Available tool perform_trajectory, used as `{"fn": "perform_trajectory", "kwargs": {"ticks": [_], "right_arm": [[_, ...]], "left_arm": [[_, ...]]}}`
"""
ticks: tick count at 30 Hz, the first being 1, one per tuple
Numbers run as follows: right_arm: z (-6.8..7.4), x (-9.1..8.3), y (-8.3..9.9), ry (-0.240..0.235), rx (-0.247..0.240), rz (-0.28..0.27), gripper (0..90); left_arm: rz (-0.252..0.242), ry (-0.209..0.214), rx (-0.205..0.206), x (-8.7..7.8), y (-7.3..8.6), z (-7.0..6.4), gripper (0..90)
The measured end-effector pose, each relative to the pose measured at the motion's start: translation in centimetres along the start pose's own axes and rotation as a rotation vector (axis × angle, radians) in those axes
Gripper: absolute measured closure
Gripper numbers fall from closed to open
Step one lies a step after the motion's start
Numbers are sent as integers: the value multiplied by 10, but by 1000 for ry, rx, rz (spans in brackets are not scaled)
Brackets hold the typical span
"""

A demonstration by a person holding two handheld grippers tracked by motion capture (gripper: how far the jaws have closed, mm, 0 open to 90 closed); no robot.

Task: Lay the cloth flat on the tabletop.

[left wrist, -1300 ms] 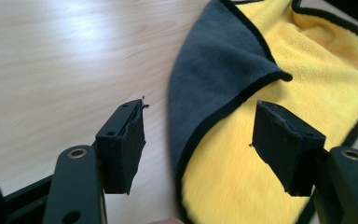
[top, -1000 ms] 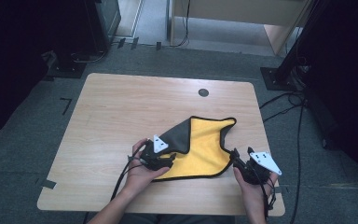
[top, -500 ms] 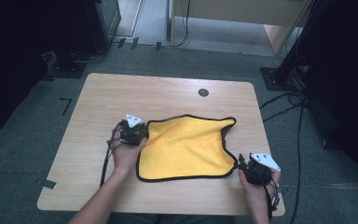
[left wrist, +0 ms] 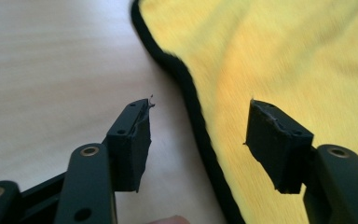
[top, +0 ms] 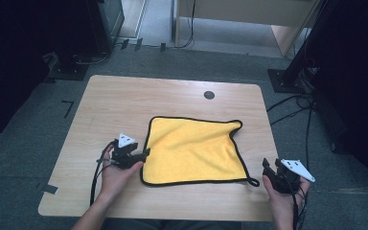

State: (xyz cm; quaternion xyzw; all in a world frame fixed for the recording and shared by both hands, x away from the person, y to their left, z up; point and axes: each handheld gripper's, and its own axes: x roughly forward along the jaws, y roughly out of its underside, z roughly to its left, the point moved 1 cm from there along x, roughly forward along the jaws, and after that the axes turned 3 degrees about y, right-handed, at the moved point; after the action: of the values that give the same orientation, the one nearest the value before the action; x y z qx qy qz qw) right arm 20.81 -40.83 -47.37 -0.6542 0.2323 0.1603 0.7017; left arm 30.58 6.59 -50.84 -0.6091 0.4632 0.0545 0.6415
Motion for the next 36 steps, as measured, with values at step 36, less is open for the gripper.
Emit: {"fn": "perform_trajectory", "kwargs": {"ticks": [36], "right_arm": [[115,-10,47,-368,-276,177,484]], "left_arm": [[12,-151,-10,-49,47,35,318]]}}
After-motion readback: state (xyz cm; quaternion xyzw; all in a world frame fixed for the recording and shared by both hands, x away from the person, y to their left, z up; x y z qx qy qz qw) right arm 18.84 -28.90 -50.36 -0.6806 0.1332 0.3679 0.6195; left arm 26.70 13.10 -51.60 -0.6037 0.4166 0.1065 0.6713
